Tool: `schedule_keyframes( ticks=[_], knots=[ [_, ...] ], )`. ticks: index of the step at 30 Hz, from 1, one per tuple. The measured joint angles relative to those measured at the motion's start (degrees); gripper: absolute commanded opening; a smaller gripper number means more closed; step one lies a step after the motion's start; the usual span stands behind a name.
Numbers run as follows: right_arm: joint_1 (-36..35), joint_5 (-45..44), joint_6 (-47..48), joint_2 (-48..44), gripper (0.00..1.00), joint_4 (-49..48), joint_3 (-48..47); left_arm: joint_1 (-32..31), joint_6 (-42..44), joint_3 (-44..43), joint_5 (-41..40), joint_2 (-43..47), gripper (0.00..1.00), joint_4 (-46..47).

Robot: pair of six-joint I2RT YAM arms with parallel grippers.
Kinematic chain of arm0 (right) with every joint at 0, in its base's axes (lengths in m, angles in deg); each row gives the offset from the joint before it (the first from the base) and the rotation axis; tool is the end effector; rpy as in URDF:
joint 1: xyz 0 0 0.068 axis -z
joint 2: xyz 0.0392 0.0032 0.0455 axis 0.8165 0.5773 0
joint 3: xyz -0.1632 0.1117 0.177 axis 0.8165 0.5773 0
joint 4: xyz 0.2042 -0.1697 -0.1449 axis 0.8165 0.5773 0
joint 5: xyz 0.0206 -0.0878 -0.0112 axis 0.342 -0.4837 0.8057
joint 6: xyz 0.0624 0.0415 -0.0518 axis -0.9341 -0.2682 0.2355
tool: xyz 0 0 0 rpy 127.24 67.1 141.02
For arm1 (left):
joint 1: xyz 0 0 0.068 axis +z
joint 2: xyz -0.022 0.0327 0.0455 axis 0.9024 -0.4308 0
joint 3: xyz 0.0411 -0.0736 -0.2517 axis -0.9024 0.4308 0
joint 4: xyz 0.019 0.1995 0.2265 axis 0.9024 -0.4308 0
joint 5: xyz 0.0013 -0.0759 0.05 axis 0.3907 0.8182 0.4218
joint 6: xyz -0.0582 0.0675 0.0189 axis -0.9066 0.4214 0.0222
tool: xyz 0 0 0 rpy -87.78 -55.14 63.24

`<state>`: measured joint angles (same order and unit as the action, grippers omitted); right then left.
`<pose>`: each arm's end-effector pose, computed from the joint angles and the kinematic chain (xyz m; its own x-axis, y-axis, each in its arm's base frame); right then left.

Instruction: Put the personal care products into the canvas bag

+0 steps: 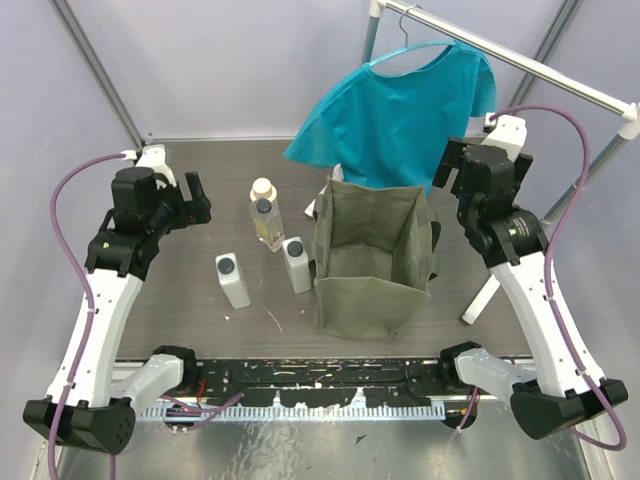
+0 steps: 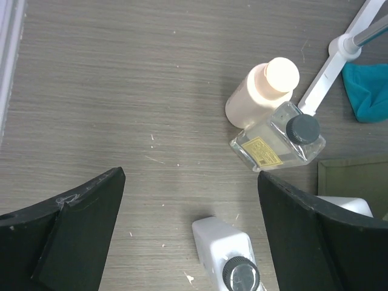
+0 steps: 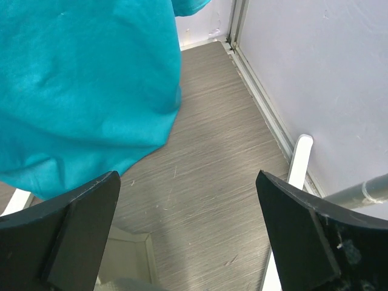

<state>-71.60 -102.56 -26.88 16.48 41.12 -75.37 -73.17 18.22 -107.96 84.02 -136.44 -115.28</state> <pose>0.2836 0.0358 0.4360 -0.2392 0.0955 -0.9663 0.3529 0.9356 0.0051 0.2891 -0.0375 0.3640 -0.4829 -0.1357 -0.8651 -0.0194 0.9893 -0.1443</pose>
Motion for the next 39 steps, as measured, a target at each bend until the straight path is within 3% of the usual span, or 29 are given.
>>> schedule_keyframes(
  ticks=[11,20,24,32,39],
  knots=[
    [-0.33,5.25,3.67,4.83,1.0,3.23,-5.42,0.0,3.93,-2.14,-4.87,-0.63,0.98,2.62],
    [-3.74,15.1,0.42,7.15,1.0,12.46,-12.41,-0.2,4.31,-12.24,7.21,-8.7,0.98,-0.09],
    [-6.67,17.31,-2.25,8.17,1.0,17.55,-11.23,-3.54,3.61,-13.73,11.41,-13.57,0.98,-0.83],
    [-9.16,18.29,-6.38,8.26,1.0,23.47,-5.97,-14.45,3.06,-16.81,11.87,-25.22,0.98,-6.82],
    [-9.33,18.1,-7.28,8.07,1.0,23.91,-3.87,-15.58,-6.97,-18.99,9.22,-26.88,0.98,-12.5]
  ],
)
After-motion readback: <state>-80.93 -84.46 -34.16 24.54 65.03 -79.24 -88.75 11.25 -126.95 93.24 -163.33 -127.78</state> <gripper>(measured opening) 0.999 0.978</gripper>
